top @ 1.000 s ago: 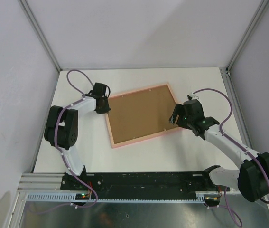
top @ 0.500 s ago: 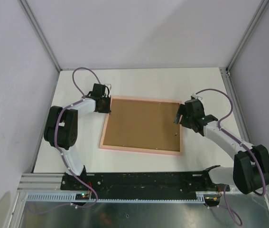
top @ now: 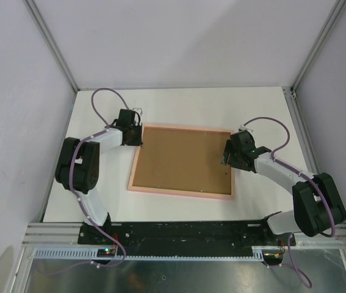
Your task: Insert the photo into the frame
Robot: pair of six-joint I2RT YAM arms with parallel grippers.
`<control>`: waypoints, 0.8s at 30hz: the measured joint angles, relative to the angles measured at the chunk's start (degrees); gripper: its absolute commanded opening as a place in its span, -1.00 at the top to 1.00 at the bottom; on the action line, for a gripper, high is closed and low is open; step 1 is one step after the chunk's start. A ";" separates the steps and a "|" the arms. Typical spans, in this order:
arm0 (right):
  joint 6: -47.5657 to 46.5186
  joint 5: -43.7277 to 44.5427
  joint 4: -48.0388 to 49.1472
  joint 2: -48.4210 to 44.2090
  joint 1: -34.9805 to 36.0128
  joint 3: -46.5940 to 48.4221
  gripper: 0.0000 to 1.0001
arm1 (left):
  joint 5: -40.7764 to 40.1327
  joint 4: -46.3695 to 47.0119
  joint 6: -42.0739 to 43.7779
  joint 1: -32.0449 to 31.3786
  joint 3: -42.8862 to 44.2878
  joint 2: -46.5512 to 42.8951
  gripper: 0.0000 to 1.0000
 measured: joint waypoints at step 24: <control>1.60 1.55 0.90 0.59 3.89 -4.28 0.23 | 0.52 0.04 -0.81 0.44 0.00 0.00 1.00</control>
